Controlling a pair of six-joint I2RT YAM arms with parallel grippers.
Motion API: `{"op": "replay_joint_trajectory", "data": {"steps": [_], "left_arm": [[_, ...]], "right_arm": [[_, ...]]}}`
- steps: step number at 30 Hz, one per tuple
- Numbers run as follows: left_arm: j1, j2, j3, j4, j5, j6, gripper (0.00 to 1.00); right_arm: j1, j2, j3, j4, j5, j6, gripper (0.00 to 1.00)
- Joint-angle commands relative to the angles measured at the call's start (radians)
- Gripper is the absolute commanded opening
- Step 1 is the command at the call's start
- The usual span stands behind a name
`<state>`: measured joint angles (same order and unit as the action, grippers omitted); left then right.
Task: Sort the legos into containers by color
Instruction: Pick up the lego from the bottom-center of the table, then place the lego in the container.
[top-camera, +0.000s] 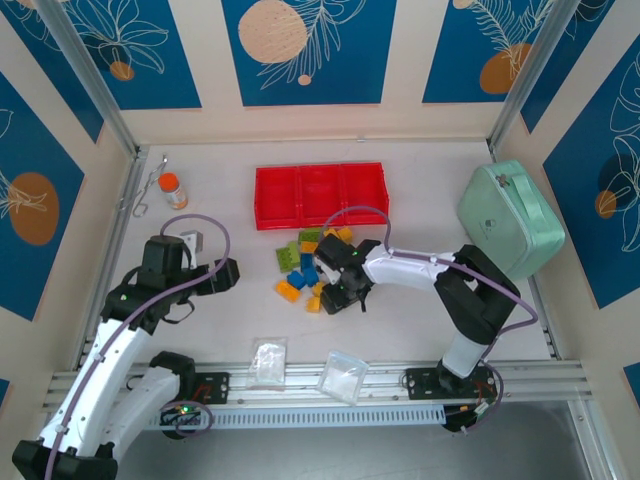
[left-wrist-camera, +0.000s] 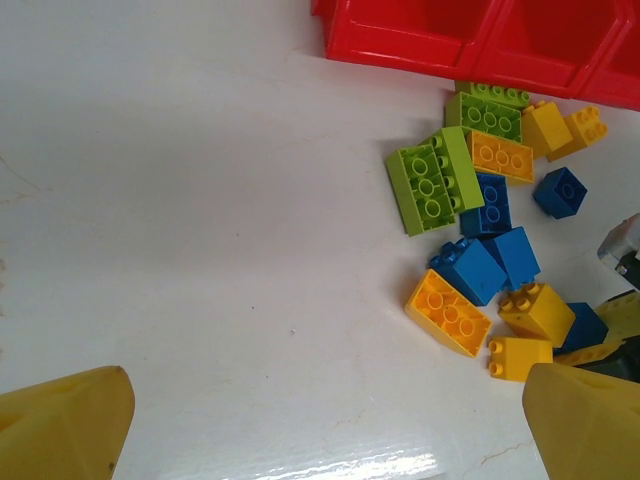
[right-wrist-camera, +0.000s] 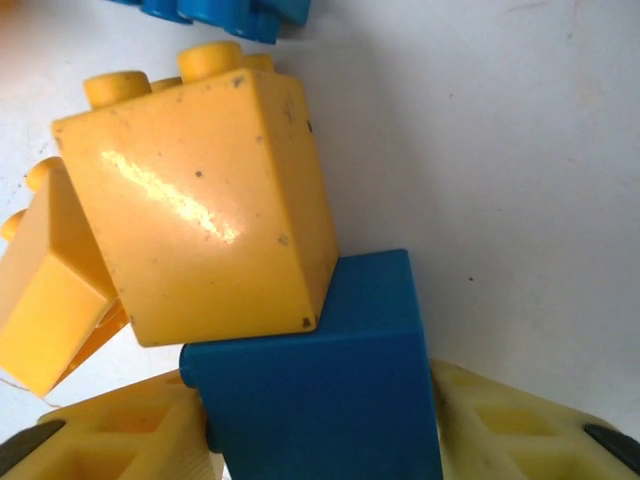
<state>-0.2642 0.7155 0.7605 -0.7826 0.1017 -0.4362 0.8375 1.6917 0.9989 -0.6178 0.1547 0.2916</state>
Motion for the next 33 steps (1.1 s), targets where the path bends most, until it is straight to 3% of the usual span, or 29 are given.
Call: {"op": "replay_joint_trajectory", "data": {"steps": [1,5,11,16,20,23,27,33], "left_arm": [[-0.007,-0.017,0.023,-0.023,-0.020,0.017,0.99],[-0.009,-0.028,0.020,-0.021,-0.021,0.016,0.99],[-0.012,-0.037,0.017,-0.017,-0.025,0.014,0.99],[-0.017,-0.032,0.014,-0.012,-0.022,0.012,0.99],[-0.020,-0.031,0.013,-0.010,-0.019,0.012,0.99],[-0.023,-0.031,0.010,-0.006,-0.013,0.011,0.99],[-0.025,-0.028,0.007,0.001,-0.012,0.009,0.99],[-0.049,-0.026,0.001,0.000,-0.035,-0.003,0.99]], "right_arm": [[-0.008,-0.047,-0.013,-0.015,0.010,-0.009,0.43],[-0.013,-0.095,-0.017,-0.034,0.008,-0.010,0.34],[-0.046,-0.238,0.016,-0.056,-0.009,0.005,0.31],[-0.203,-0.279,0.118,-0.023,-0.083,0.008,0.31],[-0.384,-0.186,0.264,0.005,-0.154,0.039,0.29],[-0.462,-0.068,0.391,0.012,-0.184,0.067,0.29],[-0.519,0.104,0.559,0.002,-0.201,0.090,0.28],[-0.542,0.277,0.662,0.064,-0.179,0.126,0.31]]}}
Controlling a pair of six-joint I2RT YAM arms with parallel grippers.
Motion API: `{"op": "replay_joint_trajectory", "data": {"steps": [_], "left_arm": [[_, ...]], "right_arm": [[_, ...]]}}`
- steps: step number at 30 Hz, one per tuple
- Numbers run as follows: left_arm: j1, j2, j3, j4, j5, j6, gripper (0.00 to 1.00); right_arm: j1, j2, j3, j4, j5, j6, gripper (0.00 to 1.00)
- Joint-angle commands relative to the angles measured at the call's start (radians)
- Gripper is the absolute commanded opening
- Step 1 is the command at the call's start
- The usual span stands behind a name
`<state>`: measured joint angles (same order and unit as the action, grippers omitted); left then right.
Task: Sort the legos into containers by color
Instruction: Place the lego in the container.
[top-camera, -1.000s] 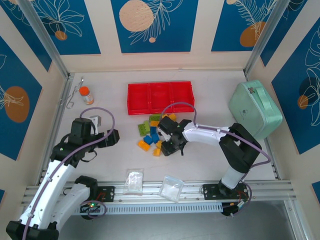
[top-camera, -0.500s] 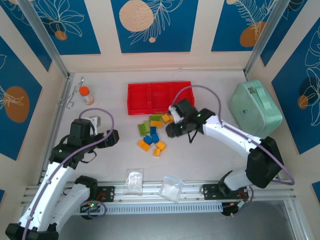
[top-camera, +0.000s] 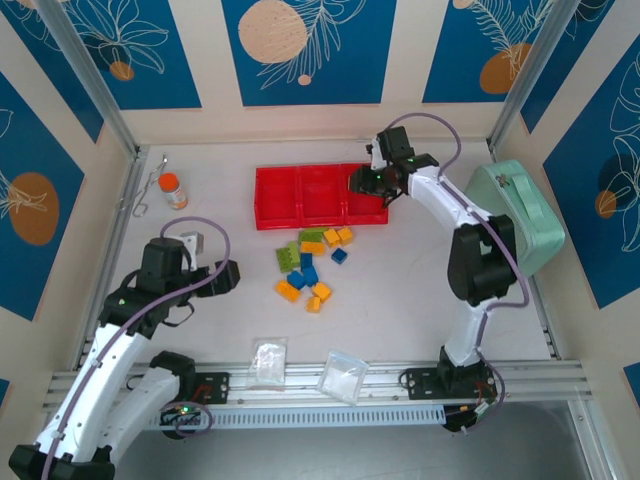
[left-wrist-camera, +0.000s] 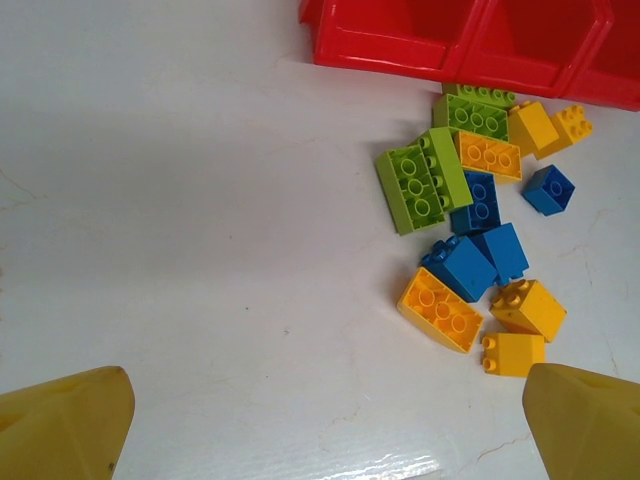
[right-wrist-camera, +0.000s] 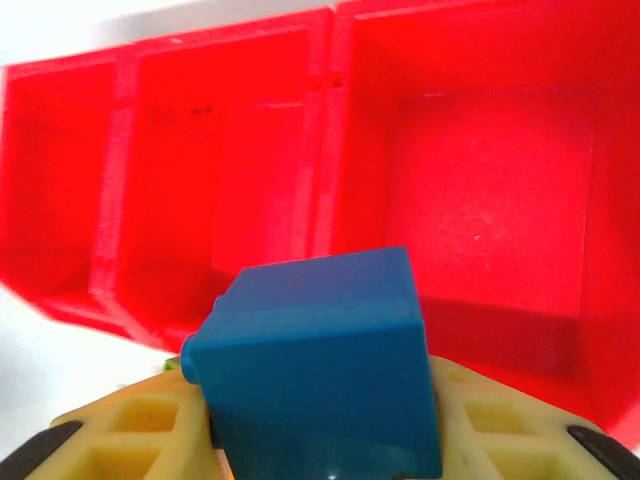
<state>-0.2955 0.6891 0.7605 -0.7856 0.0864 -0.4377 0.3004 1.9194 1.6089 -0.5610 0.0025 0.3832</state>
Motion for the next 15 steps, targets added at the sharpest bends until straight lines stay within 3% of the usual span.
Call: {"op": "replay_joint_trajectory", "data": {"steps": [1,5,11,15], "left_arm": [[-0.025,0.000,0.001,0.004,-0.020,-0.002,0.99],[-0.050,0.000,0.005,-0.005,-0.045,-0.007,0.99],[-0.111,-0.012,-0.006,0.006,-0.077,-0.025,0.99],[-0.117,-0.008,-0.004,0.006,-0.080,-0.024,0.99]], "right_arm": [[-0.007,0.070,0.064,0.012,-0.019,0.042,0.31],[-0.022,0.105,0.078,0.026,-0.008,0.060,0.38],[-0.024,0.042,0.020,0.012,-0.030,0.059,0.65],[-0.019,-0.039,-0.024,-0.010,-0.052,0.060,0.75]]}}
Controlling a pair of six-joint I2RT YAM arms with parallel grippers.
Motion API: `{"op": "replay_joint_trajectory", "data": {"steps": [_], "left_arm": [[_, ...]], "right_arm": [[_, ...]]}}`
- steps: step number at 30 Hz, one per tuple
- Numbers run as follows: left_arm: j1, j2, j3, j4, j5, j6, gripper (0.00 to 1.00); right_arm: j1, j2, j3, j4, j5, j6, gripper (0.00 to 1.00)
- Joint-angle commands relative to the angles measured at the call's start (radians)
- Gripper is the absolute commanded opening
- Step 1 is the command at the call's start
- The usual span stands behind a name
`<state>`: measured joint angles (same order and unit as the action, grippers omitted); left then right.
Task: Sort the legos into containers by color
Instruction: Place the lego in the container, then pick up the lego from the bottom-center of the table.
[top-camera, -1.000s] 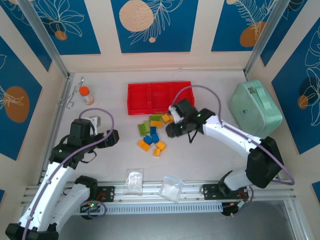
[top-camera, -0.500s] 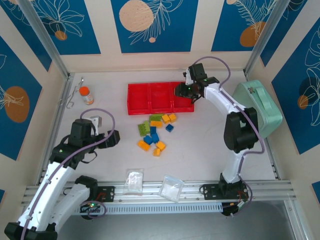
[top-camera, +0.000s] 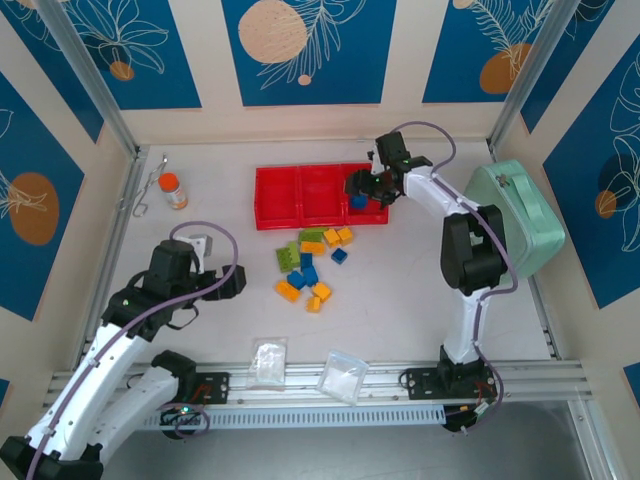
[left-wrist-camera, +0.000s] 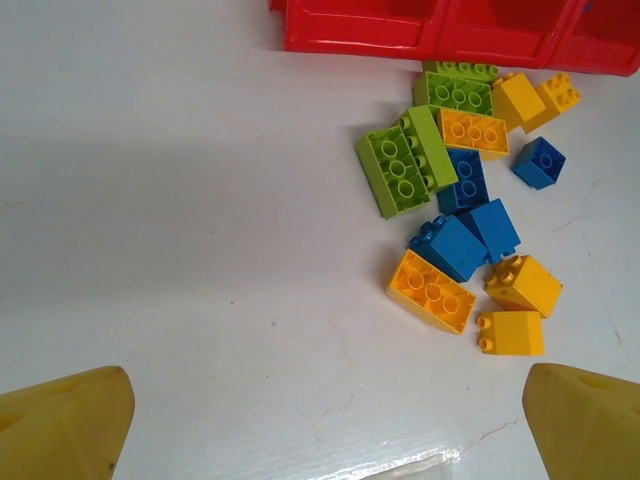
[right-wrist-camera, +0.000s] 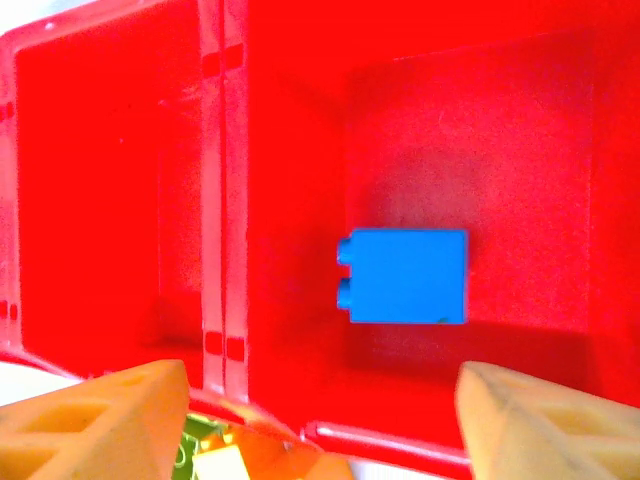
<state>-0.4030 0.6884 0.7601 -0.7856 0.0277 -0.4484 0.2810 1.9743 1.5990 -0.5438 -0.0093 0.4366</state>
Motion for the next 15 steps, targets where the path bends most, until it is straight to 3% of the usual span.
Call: {"op": "replay_joint_trajectory", "data": {"steps": [1,10,15], "left_arm": [[-0.010,-0.005,-0.004,0.007,-0.022,-0.013,0.99],[-0.013,-0.004,-0.005,0.013,-0.011,-0.011,0.99],[-0.013,-0.034,0.006,-0.011,-0.088,-0.028,0.99]], "right_arm": [[0.004,-0.113,-0.016,-0.047,-0.046,0.006,0.75],[0.132,-0.327,-0.165,-0.189,-0.031,0.013,0.83],[0.265,-0.390,-0.278,-0.262,0.040,-0.066,0.83]]}}
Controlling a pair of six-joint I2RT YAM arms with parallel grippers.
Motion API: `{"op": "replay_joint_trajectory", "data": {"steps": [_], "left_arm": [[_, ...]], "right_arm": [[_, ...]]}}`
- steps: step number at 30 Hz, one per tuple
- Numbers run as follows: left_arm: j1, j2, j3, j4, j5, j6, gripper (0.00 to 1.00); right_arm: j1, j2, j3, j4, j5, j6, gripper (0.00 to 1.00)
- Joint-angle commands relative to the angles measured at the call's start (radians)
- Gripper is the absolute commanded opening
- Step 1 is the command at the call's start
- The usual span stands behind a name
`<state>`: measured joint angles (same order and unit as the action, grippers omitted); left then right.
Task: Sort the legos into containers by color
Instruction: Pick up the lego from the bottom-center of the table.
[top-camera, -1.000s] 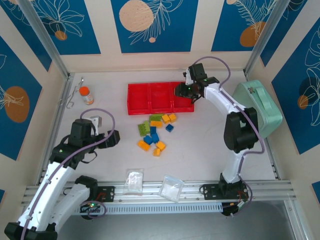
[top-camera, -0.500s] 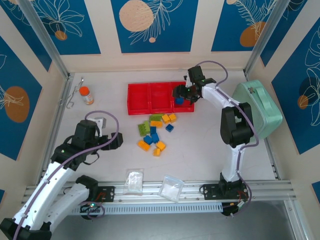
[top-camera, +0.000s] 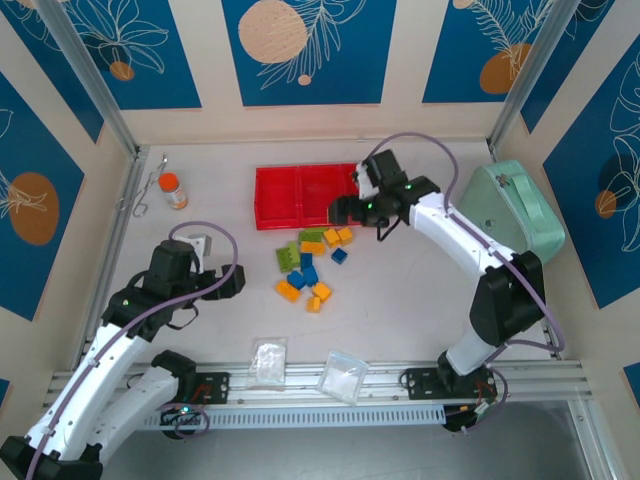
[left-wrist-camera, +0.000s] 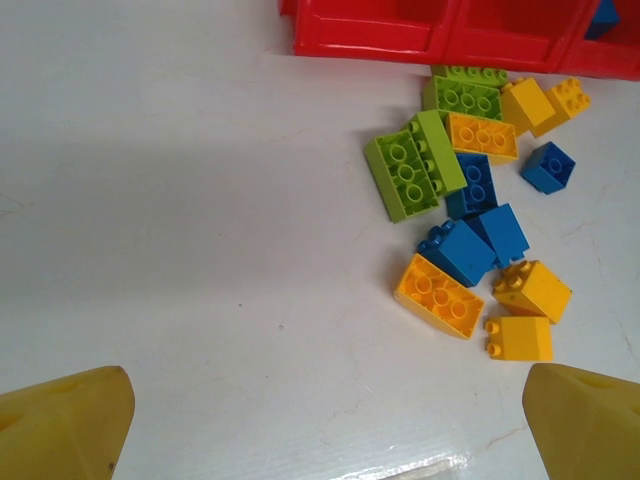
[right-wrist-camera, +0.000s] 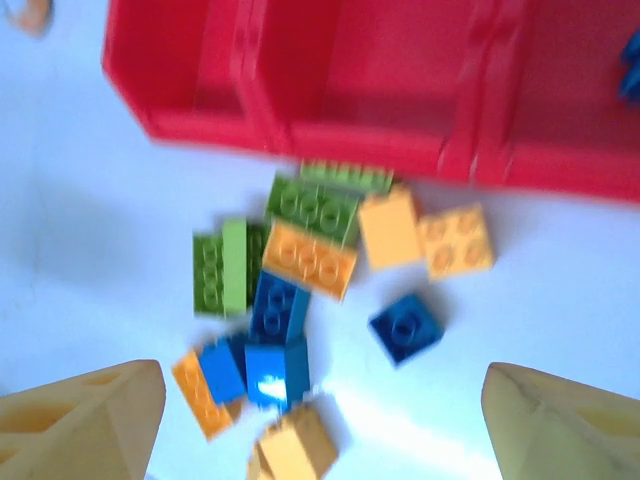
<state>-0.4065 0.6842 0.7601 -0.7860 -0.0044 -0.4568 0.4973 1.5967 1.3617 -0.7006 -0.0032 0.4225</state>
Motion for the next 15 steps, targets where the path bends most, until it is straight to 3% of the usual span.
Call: {"op": "replay_joint_trajectory", "data": {"steps": [1,7,15], "left_arm": [[-0.009,-0.044,0.003,-0.009,-0.059,-0.021,0.99],[-0.009,-0.089,-0.002,-0.006,-0.040,-0.048,0.99],[-0.009,-0.155,-0.006,-0.004,-0.017,-0.062,0.99]], "right_arm": [[0.075,-0.011,-0.051,-0.133,0.037,-0.076,0.83],[0.204,0.038,-0.090,-0.178,0.006,-0.114,0.81],[0.284,0.179,-0.071,-0.134,0.022,-0.080,0.73]]}}
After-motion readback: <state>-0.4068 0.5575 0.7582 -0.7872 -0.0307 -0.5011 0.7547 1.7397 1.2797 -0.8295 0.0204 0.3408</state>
